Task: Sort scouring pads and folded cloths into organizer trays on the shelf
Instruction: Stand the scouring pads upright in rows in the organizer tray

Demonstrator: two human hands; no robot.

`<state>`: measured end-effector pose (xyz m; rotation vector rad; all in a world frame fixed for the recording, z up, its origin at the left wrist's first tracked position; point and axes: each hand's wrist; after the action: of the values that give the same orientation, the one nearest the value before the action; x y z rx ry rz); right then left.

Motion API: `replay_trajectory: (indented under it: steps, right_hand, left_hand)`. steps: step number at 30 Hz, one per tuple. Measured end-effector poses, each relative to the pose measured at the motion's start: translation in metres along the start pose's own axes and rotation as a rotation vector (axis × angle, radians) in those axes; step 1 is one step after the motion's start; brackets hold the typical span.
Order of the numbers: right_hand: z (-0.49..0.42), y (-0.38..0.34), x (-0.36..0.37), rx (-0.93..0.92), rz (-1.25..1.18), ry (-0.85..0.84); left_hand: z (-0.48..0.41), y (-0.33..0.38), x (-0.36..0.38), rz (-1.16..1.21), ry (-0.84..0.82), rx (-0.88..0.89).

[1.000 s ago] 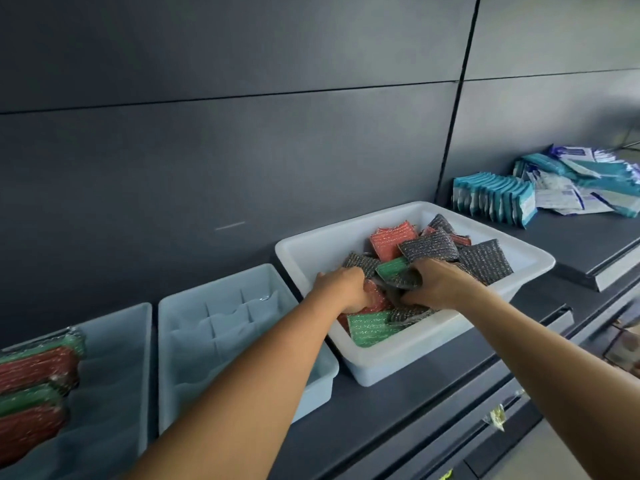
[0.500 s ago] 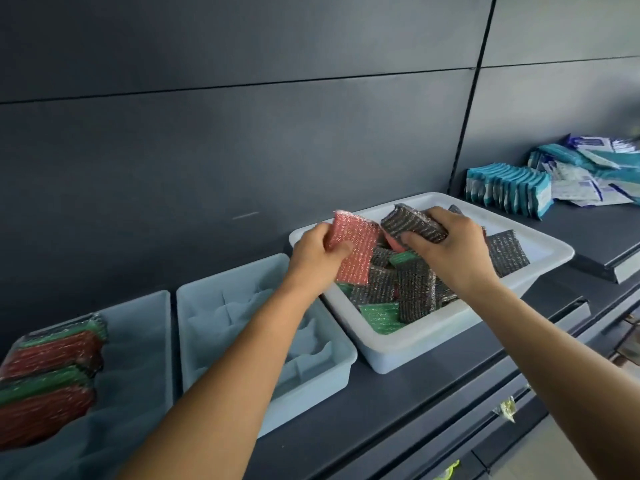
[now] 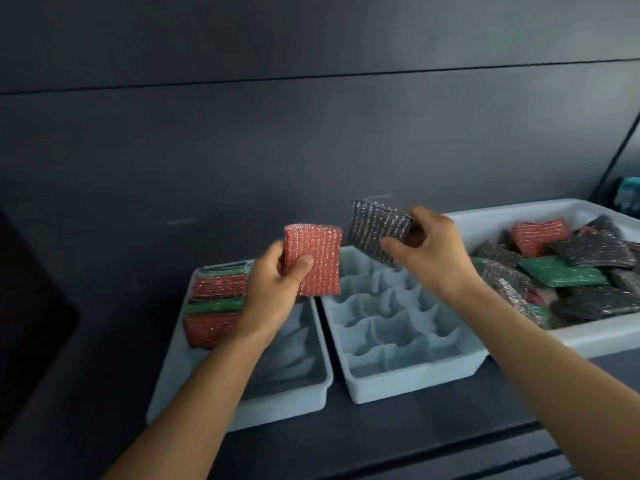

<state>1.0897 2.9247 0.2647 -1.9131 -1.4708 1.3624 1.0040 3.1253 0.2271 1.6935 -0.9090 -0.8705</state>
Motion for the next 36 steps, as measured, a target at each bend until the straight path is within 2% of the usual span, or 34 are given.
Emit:
replay_trajectory:
  steps: [4, 9, 14, 20, 28, 31, 33, 34, 36]
  right_hand:
    - [0.001, -0.033, 0.057, -0.02, -0.221, -0.112]
    - [0.013, -0.06, 0.126, -0.097, -0.19, -0.395]
    - [0.03, -0.074, 0.176, -0.312, 0.083, -0.573]
    - [0.041, -0.087, 0.198, -0.456, 0.503, -0.564]
    - [0.048, -0.074, 0.237, -0.573, 0.741, -0.613]
    - [0.045, -0.069, 0.241, -0.542, 0.669, -0.654]
    - [0.038, -0.065, 0.231, -0.418, 0.443, -0.698]
    - [0.034, -0.063, 0.223, -0.331, 0.311, -0.675]
    - [0.026, -0.057, 0.206, -0.18, 0.121, -0.509]
  left_hand:
    - [0.003, -0.008, -0.077, -0.055, 0.159, -0.041]
    - [0.007, -0.015, -0.15, -0.114, 0.325, -0.054]
    - [0.015, -0.025, -0.183, -0.168, 0.378, -0.067]
    - [0.02, -0.029, -0.192, -0.2, 0.42, -0.011]
    - [0.025, -0.028, -0.195, -0.259, 0.353, 0.074]
    - [0.029, -0.028, -0.195, -0.261, 0.303, 0.084]
    - [0.032, -0.029, -0.196, -0.264, 0.276, 0.074]
    - [0.033, -0.028, -0.196, -0.263, 0.254, 0.072]
    - [0.035, -0.027, -0.194, -0.276, 0.156, 0.068]
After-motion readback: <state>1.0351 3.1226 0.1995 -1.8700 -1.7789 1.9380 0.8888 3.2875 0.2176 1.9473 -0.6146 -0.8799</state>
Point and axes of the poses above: each hand's wrist, its own z-axis away from the middle knuckle, its own x-axis out of the palm, y = z × x
